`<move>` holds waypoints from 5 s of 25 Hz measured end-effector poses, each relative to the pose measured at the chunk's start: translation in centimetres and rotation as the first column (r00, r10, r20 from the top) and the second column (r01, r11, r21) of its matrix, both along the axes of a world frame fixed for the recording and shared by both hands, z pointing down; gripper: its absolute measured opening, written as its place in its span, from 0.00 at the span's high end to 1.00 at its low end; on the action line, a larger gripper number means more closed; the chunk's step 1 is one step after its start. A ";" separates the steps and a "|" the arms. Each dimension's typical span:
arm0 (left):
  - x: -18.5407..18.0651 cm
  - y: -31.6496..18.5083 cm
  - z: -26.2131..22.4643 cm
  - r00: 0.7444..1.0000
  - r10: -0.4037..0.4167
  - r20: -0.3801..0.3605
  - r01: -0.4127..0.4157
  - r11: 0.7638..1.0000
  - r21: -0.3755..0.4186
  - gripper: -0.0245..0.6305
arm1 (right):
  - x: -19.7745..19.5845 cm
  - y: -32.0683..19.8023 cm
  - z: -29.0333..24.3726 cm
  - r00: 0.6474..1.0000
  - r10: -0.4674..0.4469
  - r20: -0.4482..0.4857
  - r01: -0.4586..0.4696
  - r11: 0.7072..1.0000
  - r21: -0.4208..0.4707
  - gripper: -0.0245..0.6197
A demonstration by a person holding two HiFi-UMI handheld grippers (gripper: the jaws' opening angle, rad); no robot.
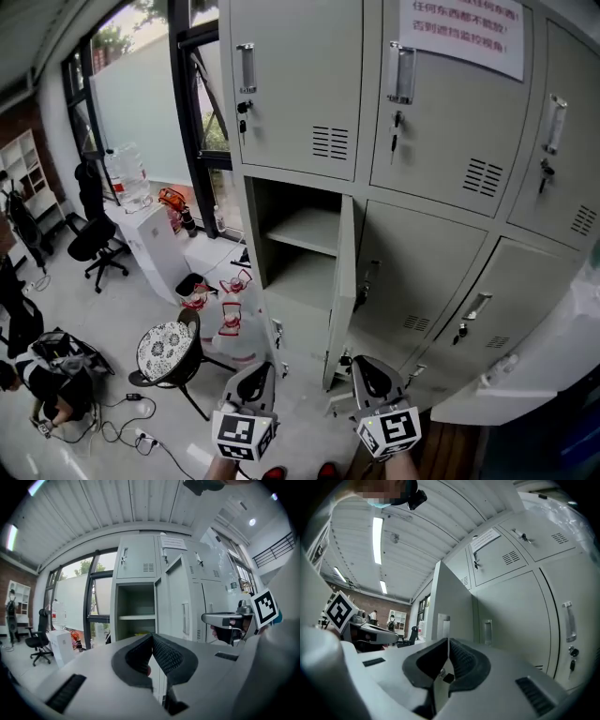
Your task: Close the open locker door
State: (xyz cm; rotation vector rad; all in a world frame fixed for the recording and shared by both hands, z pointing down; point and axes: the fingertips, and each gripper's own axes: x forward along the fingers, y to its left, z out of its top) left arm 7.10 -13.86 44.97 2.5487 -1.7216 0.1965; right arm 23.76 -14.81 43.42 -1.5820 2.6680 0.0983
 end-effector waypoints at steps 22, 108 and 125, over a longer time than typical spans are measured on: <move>-2.2 3.2 -0.1 0.970 -0.241 0.019 0.241 0.970 0.016 0.93 | -3.9 -1.1 -0.8 0.909 -0.415 0.046 0.415 0.910 0.022 0.61; -21.3 -21.5 -0.5 0.980 0.198 -0.024 -0.197 0.980 0.028 0.93 | -24.7 -18.6 -0.1 0.998 0.064 -0.029 -0.066 0.997 -0.044 0.79; -21.7 -28.3 -0.3 0.975 0.220 -0.020 -0.220 0.975 0.009 0.93 | -25.5 -26.0 -0.3 0.993 0.120 -0.018 -0.121 0.991 -0.054 0.80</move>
